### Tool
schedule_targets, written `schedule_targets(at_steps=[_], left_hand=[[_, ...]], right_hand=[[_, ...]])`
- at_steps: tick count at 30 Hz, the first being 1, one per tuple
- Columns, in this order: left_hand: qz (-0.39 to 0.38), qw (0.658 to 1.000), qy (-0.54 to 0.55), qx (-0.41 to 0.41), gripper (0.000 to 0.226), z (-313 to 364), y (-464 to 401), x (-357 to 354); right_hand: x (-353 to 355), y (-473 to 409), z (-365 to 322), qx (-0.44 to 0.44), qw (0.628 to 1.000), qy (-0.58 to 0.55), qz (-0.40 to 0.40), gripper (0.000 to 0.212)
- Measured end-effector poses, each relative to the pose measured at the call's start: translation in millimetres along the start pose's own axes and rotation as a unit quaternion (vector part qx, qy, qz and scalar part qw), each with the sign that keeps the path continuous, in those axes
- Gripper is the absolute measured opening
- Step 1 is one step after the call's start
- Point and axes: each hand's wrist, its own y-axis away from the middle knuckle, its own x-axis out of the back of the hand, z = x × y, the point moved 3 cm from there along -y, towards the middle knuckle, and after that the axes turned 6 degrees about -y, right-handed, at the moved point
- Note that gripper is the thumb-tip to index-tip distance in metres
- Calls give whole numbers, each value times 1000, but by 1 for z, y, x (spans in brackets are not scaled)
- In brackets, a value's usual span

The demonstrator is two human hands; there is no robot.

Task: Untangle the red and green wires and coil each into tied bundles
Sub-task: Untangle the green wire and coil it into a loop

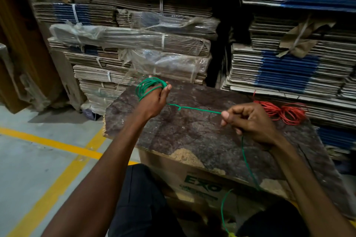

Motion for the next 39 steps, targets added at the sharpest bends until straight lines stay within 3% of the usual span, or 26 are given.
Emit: schedule_targets(at_steps=[6,9,13,16,22,27,31,34,39], left_hand=[[-113,993,-26,21,44,-9,13,-11],[-142,989,-10,33,74,-18,19,-7],[-160,986,-15,36,46,-25,31,-3],[-183,982,22,34,51,-21,39,0],[-252,950,176,58,64,-11,61,-4],[-322,859,386,99,48,20,84,2],[-332,772,536,81,42,43,95,13],[-324,687,650,36,38,58,97,24],[-292,516,805,-29,44,67,87,40]], right_hand=[[0,-2,-11,64,996,-45,52,36],[8,-6,-14,67,986,-119,94,30],[21,-19,-22,78,982,-139,103,17],[30,-38,-23,102,978,-98,155,16],[39,-90,-24,165,953,116,225,18],[36,-120,-12,139,937,201,248,30],[26,-130,-5,123,929,245,247,40],[17,-135,3,88,931,265,234,41],[-1,-127,18,60,934,288,204,52]])
